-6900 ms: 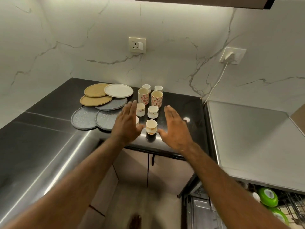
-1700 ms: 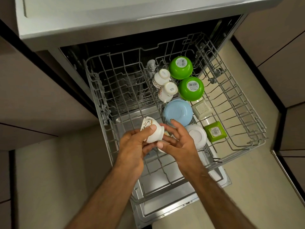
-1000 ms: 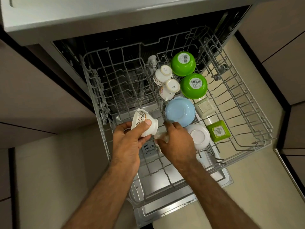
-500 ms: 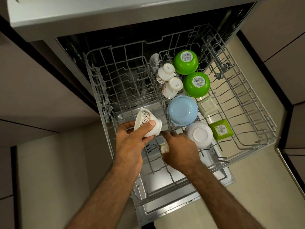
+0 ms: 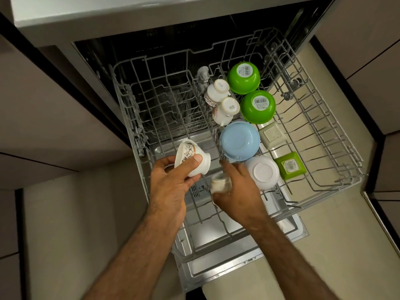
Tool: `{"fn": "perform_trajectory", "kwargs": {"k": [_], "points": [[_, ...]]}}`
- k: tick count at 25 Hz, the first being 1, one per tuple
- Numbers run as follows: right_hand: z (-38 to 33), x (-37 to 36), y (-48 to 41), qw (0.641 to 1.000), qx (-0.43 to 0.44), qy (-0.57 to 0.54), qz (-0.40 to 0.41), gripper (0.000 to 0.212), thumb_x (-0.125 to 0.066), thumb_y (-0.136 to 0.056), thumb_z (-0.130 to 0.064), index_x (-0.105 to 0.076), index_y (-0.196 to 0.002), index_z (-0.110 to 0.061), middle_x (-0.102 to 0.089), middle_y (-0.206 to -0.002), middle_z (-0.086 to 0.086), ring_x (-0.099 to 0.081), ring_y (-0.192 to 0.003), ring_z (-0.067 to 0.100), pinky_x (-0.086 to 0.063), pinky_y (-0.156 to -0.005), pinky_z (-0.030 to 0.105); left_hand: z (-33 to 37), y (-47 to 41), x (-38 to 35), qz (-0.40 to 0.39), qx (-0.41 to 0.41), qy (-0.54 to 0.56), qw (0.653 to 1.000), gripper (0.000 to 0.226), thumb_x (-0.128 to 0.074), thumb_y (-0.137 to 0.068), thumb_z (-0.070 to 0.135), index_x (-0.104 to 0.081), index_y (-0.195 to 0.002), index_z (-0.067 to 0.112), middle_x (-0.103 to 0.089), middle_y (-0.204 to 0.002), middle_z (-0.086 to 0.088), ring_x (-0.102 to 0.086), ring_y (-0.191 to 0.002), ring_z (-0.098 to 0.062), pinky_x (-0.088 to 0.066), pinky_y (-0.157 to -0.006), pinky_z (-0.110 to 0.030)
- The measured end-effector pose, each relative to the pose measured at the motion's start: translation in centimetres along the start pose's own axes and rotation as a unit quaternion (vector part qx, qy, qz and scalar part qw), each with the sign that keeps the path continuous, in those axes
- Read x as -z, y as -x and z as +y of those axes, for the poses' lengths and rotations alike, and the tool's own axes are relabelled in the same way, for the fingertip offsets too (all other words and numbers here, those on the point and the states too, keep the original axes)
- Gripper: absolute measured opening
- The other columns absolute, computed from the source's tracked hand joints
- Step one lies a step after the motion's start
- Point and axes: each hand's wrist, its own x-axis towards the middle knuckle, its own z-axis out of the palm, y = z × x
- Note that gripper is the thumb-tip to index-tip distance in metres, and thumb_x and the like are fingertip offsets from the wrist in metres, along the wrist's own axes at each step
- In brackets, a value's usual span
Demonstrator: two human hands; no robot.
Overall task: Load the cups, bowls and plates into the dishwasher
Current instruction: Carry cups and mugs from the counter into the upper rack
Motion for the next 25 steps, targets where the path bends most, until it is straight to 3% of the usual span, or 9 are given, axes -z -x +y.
{"fn": "perform_trajectory", "kwargs": {"k": [3, 5, 7, 10, 14, 20, 25], "points": [[0.4, -0.4, 0.8, 0.997, -0.005, -0.073, 0.012, 0.089, -0.084, -0.068, -0.022, -0.043, -0.146, -0.029, -0.048, -0.126, -0.005, -0.051, -0.113, 0.012, -0.053, -0.095, 0.033, 0.0, 0.0, 0.3, 0.006, 0.002, 0.005, 1.0, 0.059, -0.088, -0.07, 0.008, -0.056, -0.12, 0.009, -0.071, -0.117, -0.015, -0.076, -0.098, -0.027, -0.063, -0.078, -0.036], [0.3, -0.6, 1.1, 0.995, 0.021, -0.083, 0.041, 0.085, -0.087, -0.066, -0.021, -0.047, -0.141, -0.025, -0.052, -0.121, -0.004, -0.052, -0.108, 0.011, -0.051, -0.09, 0.026, -0.1, 0.0, 0.2, 0.008, 0.001, 0.006, 1.0, 0.055, -0.087, -0.072, 0.007, -0.056, -0.118, 0.009, -0.071, -0.116, -0.015, -0.076, -0.096, -0.026, -0.063, -0.077, -0.035], [0.2, -0.5, 1.1, 0.993, 0.061, -0.058, 0.081, 0.081, -0.091, -0.065, -0.023, -0.051, -0.135, -0.022, -0.054, -0.123, -0.002, -0.052, -0.111, 0.012, -0.045, -0.088, 0.02, -0.3, 0.2, 0.0, 0.007, 0.0, 0.002, 1.0, 0.053, -0.086, -0.073, 0.007, -0.056, -0.116, 0.01, -0.071, -0.115, -0.014, -0.076, -0.096, -0.025, -0.063, -0.078, -0.035], [0.0, -0.4, 0.8, 0.987, 0.103, 0.044, 0.115, 0.08, -0.094, -0.062, -0.028, -0.055, -0.131, -0.022, -0.06, -0.125, -0.001, -0.052, -0.114, 0.018, -0.047, -0.09, 0.03, -0.6, 0.4, -0.2, 0.001, -0.003, -0.009, 1.0, 0.051, -0.086, -0.073, 0.007, -0.056, -0.114, 0.011, -0.072, -0.113, -0.014, -0.076, -0.096, -0.024, -0.063, -0.08, -0.036], [0.1, -0.7, -0.1, 0.986, 0.102, 0.091, 0.092, 0.083, -0.095, -0.059, -0.027, -0.056, -0.132, -0.022, -0.062, -0.128, 0.001, -0.053, -0.115, 0.023, -0.05, -0.093, 0.04, -0.7, 0.5, -0.3, -0.001, -0.004, -0.016, 1.0, 0.052, -0.086, -0.073, 0.006, -0.056, -0.115, 0.01, -0.072, -0.113, -0.015, -0.076, -0.096, -0.026, -0.063, -0.084, -0.04], [0.5, -0.3, -0.6, 0.99, 0.095, 0.092, 0.044, 0.098, -0.095, -0.059, -0.035, -0.047, -0.144, -0.025, -0.057, -0.139, -0.003, -0.048, -0.124, 0.021, -0.042, -0.102, 0.036, -0.9, 0.4, -0.2, -0.01, 0.004, -0.013, 1.0, 0.049, -0.086, -0.073, 0.007, -0.057, -0.112, 0.01, -0.071, -0.116, -0.016, -0.076, -0.096, -0.026, -0.064, -0.08, -0.039], [0.6, 0.0, -0.5, 0.995, 0.073, 0.04, 0.053, 0.081, -0.087, -0.072, -0.041, -0.048, -0.141, -0.026, -0.061, -0.133, -0.005, -0.051, -0.121, 0.019, -0.043, -0.097, 0.034, -0.8, -0.1, 0.1, -0.002, 0.023, -0.007, 1.0, 0.051, -0.087, -0.072, 0.012, -0.057, -0.112, 0.011, -0.073, -0.114, -0.017, -0.075, -0.099, -0.033, -0.064, -0.08, -0.04]]}}
